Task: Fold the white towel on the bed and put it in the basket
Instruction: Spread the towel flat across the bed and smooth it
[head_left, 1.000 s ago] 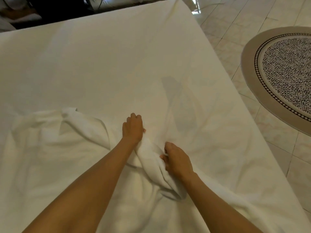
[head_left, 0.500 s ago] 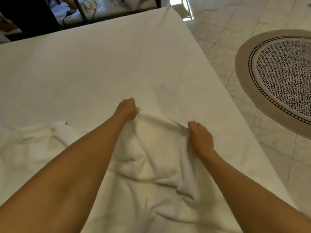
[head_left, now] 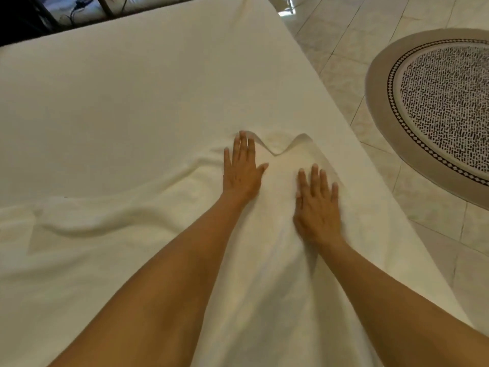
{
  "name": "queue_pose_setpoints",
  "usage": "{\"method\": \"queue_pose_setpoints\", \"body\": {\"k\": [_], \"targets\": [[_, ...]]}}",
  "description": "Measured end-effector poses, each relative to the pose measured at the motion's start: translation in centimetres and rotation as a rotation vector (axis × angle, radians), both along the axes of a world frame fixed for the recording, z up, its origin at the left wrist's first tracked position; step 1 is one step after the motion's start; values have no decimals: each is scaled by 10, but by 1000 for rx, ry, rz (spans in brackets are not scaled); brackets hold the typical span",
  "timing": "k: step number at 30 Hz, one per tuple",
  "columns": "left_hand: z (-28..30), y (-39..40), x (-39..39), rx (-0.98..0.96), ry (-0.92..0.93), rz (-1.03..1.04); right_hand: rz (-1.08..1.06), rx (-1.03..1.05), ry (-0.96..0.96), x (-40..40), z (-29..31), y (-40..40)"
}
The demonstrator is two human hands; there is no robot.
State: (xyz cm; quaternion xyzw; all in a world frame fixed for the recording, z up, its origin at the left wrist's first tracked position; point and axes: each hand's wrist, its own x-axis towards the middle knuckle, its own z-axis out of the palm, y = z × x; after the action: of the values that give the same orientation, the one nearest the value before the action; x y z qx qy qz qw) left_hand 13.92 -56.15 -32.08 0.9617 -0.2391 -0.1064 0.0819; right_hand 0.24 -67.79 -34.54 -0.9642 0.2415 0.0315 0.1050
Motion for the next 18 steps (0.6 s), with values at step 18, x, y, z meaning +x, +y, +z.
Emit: {"method": "queue_pose_setpoints", "body": {"k": [18], "targets": [[-1,24,-43,116,167,-158,-76,85,29,-84,4,25]]}}
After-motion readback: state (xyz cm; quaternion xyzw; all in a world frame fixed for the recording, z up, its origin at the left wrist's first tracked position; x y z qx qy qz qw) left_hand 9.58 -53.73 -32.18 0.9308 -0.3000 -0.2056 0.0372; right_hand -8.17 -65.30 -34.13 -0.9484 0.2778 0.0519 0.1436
